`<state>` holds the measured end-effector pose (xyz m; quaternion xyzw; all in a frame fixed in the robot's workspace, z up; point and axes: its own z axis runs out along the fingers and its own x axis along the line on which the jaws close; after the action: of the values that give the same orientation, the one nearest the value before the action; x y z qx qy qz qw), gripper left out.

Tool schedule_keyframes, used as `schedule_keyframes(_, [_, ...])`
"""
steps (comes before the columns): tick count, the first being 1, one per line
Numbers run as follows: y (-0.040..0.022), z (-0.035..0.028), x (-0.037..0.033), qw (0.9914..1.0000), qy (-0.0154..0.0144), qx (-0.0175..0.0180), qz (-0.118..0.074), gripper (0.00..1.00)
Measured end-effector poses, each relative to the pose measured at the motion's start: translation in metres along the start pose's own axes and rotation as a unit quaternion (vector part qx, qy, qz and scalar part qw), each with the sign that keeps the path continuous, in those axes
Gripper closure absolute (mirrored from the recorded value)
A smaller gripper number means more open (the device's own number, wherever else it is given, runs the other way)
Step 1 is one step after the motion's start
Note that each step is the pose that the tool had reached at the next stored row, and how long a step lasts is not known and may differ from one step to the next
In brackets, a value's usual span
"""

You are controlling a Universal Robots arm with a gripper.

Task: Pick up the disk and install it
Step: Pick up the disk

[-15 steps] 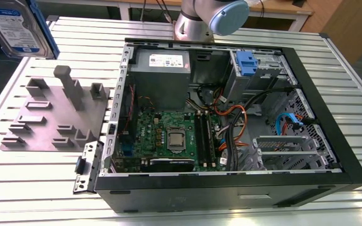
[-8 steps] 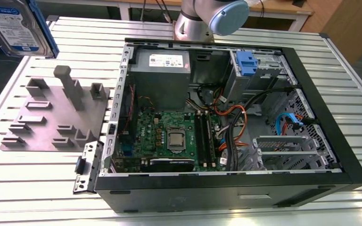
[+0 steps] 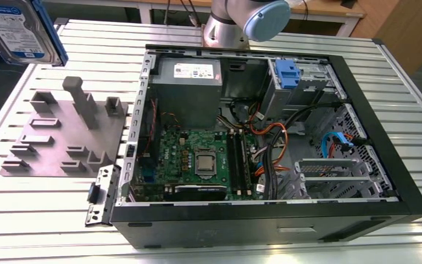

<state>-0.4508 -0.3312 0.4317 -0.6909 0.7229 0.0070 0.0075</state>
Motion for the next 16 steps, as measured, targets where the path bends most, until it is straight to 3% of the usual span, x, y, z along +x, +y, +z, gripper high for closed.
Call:
schedule_keyframes(4, [0.0000,-0.0023,0.0000,1.00000,0.0000,-0.0001,0.000,0.63])
schedule_keyframes(16, [0.0000,-0.0179,-0.0004,1.00000,0.0000,0.0000,0.000,0.63])
